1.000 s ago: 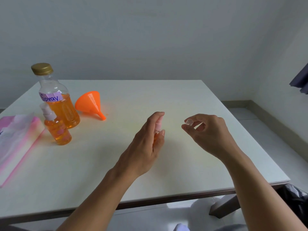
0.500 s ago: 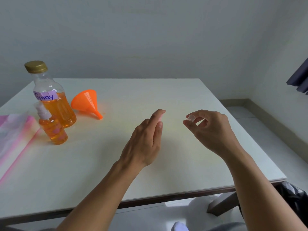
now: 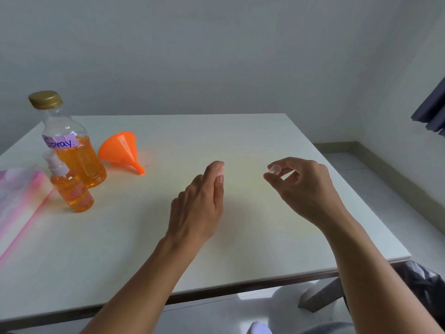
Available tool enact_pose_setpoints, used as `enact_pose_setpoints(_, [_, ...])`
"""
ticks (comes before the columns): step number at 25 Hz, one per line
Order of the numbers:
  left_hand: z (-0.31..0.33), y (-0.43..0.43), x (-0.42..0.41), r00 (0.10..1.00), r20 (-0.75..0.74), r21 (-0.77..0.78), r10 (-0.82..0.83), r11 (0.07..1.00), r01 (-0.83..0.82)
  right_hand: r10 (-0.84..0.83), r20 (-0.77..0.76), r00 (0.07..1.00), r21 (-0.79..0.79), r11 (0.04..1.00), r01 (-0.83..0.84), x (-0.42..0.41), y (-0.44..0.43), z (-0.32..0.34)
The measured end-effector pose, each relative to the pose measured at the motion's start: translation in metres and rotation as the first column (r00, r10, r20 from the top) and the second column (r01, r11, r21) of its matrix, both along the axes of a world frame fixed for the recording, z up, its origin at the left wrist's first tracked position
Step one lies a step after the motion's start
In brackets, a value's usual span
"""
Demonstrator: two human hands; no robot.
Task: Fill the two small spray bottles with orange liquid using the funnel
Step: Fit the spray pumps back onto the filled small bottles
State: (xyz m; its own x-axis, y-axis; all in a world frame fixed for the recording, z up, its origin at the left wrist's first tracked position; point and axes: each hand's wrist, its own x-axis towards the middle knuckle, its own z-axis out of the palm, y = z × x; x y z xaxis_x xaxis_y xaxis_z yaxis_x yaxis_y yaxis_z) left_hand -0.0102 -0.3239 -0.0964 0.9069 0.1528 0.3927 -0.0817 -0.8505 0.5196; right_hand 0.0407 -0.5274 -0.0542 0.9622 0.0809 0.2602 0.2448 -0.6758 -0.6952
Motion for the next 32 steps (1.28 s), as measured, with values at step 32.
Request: enact_pose_setpoints(32, [0.001, 0.043, -0.039, 0.971, -0.14, -0.071, -0.194, 0.98, 0.185, 0.461, -0.077, 0.884, 0.019, 0.887, -0.461, -0.012, 0.067, 0.003])
